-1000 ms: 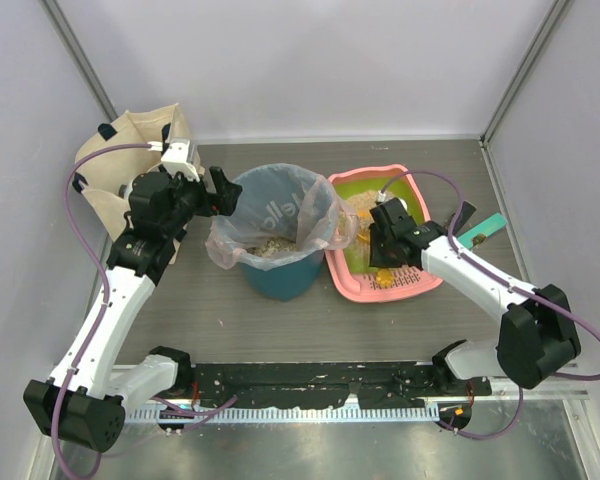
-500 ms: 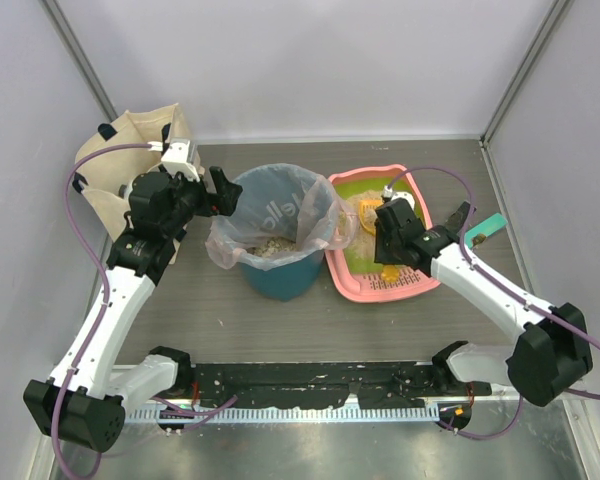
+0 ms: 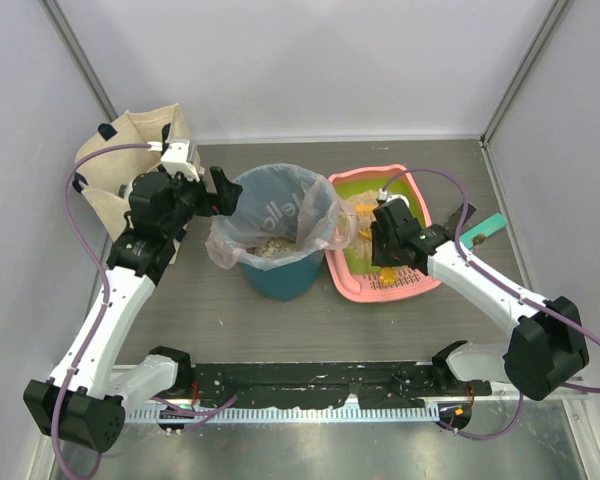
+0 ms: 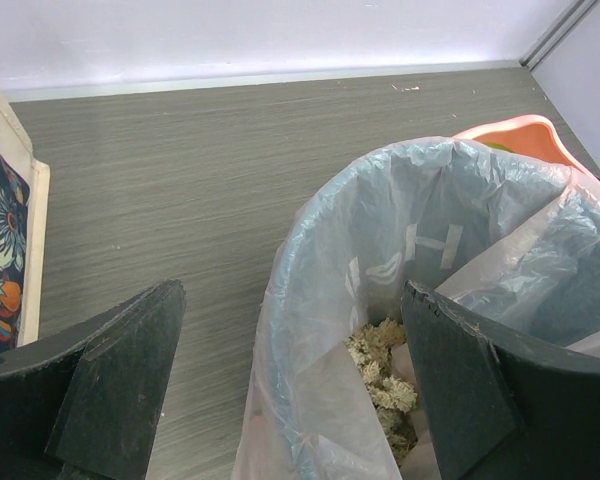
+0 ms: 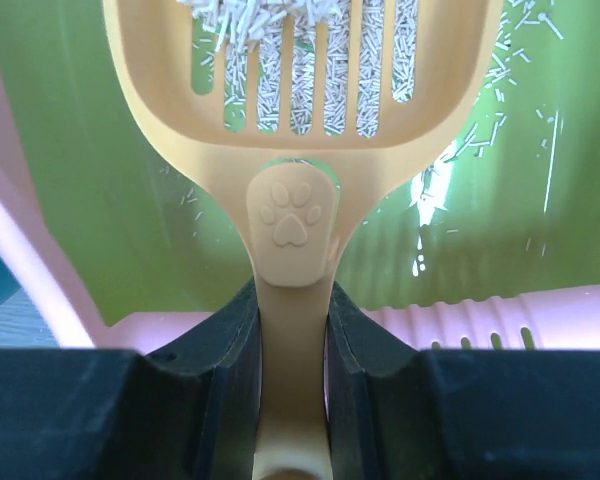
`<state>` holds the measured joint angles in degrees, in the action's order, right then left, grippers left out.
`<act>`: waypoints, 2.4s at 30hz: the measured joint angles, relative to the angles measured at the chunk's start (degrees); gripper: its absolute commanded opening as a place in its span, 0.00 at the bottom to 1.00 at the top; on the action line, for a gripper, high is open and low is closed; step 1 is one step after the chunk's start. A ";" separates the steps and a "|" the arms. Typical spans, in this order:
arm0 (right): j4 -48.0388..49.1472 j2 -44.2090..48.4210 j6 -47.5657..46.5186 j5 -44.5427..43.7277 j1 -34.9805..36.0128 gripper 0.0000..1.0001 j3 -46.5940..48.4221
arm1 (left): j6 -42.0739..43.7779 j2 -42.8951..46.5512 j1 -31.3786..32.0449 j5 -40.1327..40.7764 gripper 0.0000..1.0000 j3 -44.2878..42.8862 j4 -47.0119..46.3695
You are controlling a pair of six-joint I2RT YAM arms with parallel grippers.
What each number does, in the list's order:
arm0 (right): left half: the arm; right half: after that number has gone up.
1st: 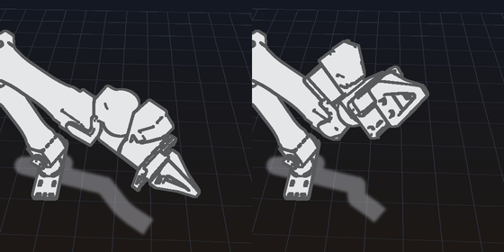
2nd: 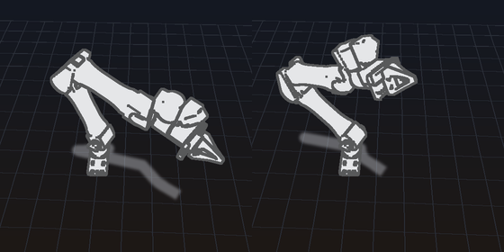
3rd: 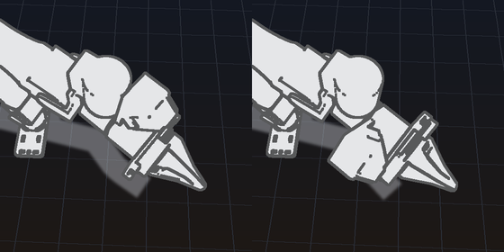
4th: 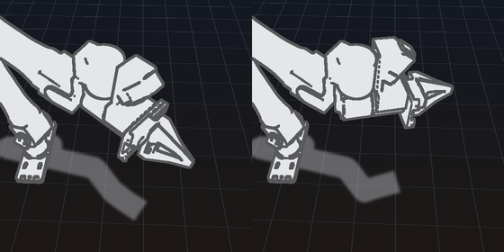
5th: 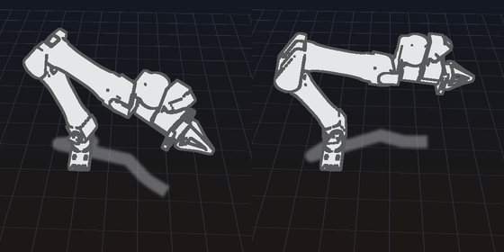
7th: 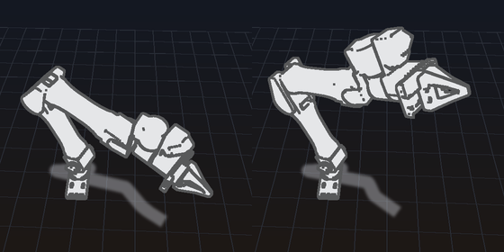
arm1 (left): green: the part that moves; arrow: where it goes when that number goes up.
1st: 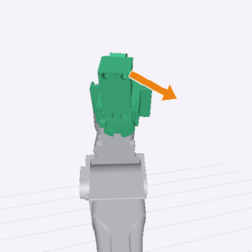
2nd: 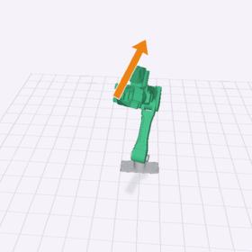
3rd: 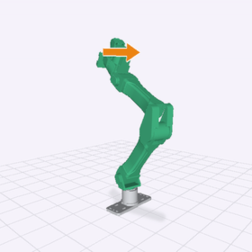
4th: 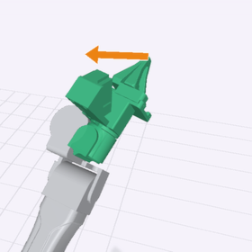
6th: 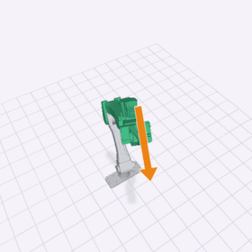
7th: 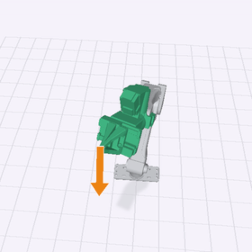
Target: Clean the litter box
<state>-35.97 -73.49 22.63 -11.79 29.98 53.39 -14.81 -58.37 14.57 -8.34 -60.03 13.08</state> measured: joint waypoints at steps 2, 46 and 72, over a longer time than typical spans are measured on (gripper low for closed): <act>0.48 0.13 0.44 0.13 0.20 0.01 -0.09 | 0.00 0.00 0.00 0.15 0.94 0.00 0.00; -3.15 0.39 -0.72 -4.72 -0.46 0.01 -0.26 | -3.26 -1.31 0.00 -2.71 0.98 0.00 -0.26; -6.97 15.58 -10.45 -4.28 -0.22 0.01 12.83 | -4.28 -2.08 0.00 -2.14 0.82 0.31 2.69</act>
<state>-42.94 -57.91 12.19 -16.08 29.76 66.22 -19.09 -60.45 14.57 -10.48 -59.72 15.77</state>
